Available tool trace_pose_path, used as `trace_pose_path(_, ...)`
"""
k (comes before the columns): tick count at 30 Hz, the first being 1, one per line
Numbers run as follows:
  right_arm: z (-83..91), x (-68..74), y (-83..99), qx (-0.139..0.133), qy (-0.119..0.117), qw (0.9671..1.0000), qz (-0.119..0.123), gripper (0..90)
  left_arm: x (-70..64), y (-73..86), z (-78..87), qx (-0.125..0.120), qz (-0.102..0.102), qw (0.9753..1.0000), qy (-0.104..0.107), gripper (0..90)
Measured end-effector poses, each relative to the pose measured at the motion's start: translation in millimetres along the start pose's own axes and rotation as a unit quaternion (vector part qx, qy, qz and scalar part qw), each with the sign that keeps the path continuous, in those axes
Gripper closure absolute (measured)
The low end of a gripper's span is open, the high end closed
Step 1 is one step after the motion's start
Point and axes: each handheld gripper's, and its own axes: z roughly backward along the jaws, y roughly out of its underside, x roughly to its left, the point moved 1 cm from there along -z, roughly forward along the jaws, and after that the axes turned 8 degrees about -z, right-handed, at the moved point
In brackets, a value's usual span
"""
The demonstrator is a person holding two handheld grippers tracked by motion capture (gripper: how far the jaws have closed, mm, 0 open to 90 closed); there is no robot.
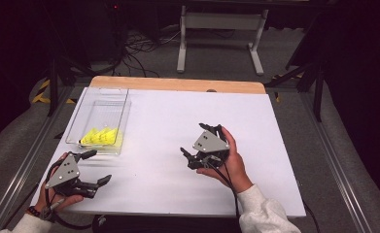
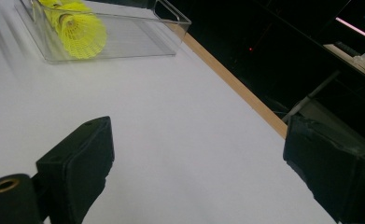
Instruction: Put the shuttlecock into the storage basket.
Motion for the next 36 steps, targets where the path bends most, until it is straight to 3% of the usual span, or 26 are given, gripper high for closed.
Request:
trace_pose_path(25,10.3,-0.4,19.4,0.000,0.011,0.9999,0.005,8.9,-1.2,-0.4,-1.1,0.002,-0.004,1.0000,0.001,8.7)
trace_pose_path(36,14.3,-1.2,30.7,0.015,0.021,0.9997,0.008,9.1,-1.8,-1.0,-2.0,0.003,-0.006,1.0000,0.003,8.6)
